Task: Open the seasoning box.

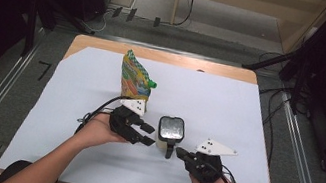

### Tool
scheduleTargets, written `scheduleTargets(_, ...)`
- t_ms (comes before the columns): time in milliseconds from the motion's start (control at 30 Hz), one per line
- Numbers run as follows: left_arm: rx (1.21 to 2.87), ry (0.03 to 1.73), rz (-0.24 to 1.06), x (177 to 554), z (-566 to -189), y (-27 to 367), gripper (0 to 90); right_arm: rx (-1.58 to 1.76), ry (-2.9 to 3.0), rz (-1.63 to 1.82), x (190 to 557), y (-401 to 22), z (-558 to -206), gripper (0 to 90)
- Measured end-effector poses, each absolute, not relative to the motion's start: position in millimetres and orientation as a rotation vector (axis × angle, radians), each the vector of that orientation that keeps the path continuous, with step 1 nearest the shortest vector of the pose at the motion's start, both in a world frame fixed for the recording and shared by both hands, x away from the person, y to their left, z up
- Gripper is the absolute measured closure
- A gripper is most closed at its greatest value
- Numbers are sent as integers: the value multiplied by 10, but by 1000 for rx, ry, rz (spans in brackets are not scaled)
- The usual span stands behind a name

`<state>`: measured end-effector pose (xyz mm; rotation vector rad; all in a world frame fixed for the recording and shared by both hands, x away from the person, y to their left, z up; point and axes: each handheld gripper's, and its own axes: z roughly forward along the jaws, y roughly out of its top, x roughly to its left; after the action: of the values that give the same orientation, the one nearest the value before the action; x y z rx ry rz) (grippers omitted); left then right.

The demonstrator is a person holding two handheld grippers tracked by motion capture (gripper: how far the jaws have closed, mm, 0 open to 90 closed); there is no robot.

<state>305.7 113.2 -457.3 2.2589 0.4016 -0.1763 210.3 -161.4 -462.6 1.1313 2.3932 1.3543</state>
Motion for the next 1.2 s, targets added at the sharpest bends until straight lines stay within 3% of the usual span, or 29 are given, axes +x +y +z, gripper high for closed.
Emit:
scheduleTargets(333, 2247, 430, -196, 3104, -4594, 1136, 439, 1078, 2439, 1370, 2062, -1445, -4653, 900)
scheduleTargets(1200, 2242, 432, -192, 3126, -4579, 1168, 446, 1057, 2455, 1348, 2146, -1285, -4774, 900)
